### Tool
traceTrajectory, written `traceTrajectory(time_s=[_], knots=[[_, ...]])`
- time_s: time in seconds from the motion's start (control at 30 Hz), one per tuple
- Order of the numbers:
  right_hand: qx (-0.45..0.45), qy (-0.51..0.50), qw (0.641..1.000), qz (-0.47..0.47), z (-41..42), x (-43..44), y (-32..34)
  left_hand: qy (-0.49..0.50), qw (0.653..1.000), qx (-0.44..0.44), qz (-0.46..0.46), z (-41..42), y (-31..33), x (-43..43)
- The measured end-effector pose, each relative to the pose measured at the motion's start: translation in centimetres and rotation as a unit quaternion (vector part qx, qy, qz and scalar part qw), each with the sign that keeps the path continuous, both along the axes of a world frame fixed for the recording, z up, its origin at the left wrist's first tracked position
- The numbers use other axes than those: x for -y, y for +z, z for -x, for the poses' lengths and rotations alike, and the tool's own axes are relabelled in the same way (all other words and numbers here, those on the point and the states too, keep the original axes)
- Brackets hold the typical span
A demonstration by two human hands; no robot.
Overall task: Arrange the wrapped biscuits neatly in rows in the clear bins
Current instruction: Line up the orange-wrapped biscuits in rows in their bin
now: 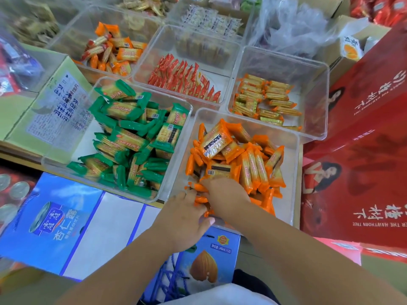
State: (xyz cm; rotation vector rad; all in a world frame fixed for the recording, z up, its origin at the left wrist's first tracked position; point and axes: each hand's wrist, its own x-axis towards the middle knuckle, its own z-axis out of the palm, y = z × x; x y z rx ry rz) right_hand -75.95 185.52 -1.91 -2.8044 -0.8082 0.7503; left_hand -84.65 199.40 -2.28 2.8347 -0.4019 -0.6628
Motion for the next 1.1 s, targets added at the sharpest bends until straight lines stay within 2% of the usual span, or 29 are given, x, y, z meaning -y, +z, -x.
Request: traceTrajectory(time_s=[0.13, 0.27, 0.37, 0.43, 0.5, 0.67, 0.83, 0.97, 1.03, 1.1], knots=[[-0.021, 0.035, 0.999, 0.001, -0.5, -1.2, -0.5, 0.028, 0.997, 0.070, -0.011, 1.1, 0.5, 0.3], [-0.016, 0.065, 0.998, 0.009, -0.9, -0.6, -1.0, 0.007, 0.997, 0.040, -0.062, 1.7, 0.4, 0.2], [0.083, 0.042, 0.995, -0.042, -0.5, 1.0, -1.2, -0.008, 0.996, 0.028, -0.089, 1.6, 0.2, -0.3], [0.194, 0.044, 0.980, -0.027, -0.3, 2.1, -1.3, -0.015, 0.995, 0.028, -0.098, 1.7, -0.3, -0.3], [0.237, 0.046, 0.970, 0.013, -0.1, 3.0, -1.3, -0.018, 0.994, 0.031, -0.102, 1.7, -0.5, -0.1], [0.217, 0.060, 0.971, 0.081, 0.0, 3.3, -1.6, -0.010, 0.997, 0.044, -0.059, 0.9, -0.6, 0.2], [0.181, 0.104, 0.975, 0.071, 0.2, 3.5, -1.4, -0.063, 0.996, -0.002, -0.063, -0.9, -0.8, 0.0], [0.151, 0.119, 0.979, 0.067, -0.1, 3.9, 0.2, -0.093, 0.993, 0.002, -0.077, -2.1, -0.6, -0.4], [0.145, 0.097, 0.984, 0.044, -0.3, 4.4, 1.5, -0.100, 0.992, 0.001, -0.080, -2.6, -0.3, -0.7], [0.137, 0.021, 0.990, -0.037, -0.5, 5.2, 3.0, -0.095, 0.992, -0.003, -0.080, -3.0, 0.0, -0.8]])
